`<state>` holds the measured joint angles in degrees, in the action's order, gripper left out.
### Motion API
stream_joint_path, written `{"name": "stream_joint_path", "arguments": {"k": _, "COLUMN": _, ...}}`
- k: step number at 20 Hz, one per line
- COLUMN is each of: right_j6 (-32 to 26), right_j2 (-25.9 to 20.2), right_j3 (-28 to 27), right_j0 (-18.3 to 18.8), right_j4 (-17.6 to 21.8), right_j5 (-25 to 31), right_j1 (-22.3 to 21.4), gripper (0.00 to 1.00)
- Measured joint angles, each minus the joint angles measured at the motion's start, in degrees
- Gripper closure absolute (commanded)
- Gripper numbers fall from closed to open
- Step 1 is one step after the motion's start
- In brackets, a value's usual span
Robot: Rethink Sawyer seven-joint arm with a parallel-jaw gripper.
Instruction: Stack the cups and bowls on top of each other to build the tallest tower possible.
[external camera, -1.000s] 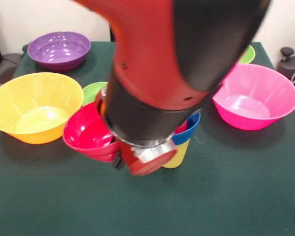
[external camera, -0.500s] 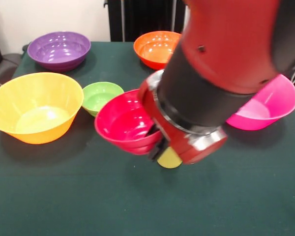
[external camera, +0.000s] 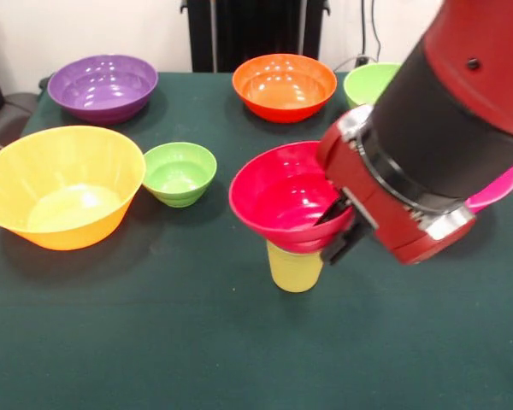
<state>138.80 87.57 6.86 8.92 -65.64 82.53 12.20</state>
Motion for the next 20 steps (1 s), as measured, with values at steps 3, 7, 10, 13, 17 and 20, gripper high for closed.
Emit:
{"name": "stream_joint_path", "arguments": {"k": 3, "right_j6": 0.0, "right_j2": -2.1, "right_j3": 1.4, "right_j0": -1.7, "right_j4": 2.6, "right_j5": 0.0, "right_j1": -0.5, "gripper": 1.0}}
{"name": "stream_joint_path", "arguments": {"k": 7, "right_j6": 0.0, "right_j2": -5.3, "right_j3": 4.3, "right_j0": -4.3, "right_j4": 6.9, "right_j5": 0.0, "right_j1": -2.1, "gripper": 1.0}}
{"name": "stream_joint_path", "arguments": {"k": 10, "right_j6": 0.0, "right_j2": -7.9, "right_j3": 7.4, "right_j0": -6.6, "right_j4": 10.3, "right_j5": 0.0, "right_j1": -3.8, "gripper": 1.0}}
{"name": "stream_joint_path", "arguments": {"k": 13, "right_j6": 0.0, "right_j2": -10.4, "right_j3": 10.8, "right_j0": -8.9, "right_j4": 13.5, "right_j5": 0.0, "right_j1": -5.6, "gripper": 1.0}}
{"name": "stream_joint_path", "arguments": {"k": 17, "right_j6": 0.0, "right_j2": -13.8, "right_j3": 15.5, "right_j0": -11.8, "right_j4": 17.9, "right_j5": -0.2, "right_j1": -8.3, "gripper": 1.0}}
{"name": "stream_joint_path", "arguments": {"k": 20, "right_j6": 0.0, "right_j2": -15.2, "right_j3": 17.4, "right_j0": -12.9, "right_j4": 19.7, "right_j5": -0.6, "right_j1": -9.4, "gripper": 1.0}}
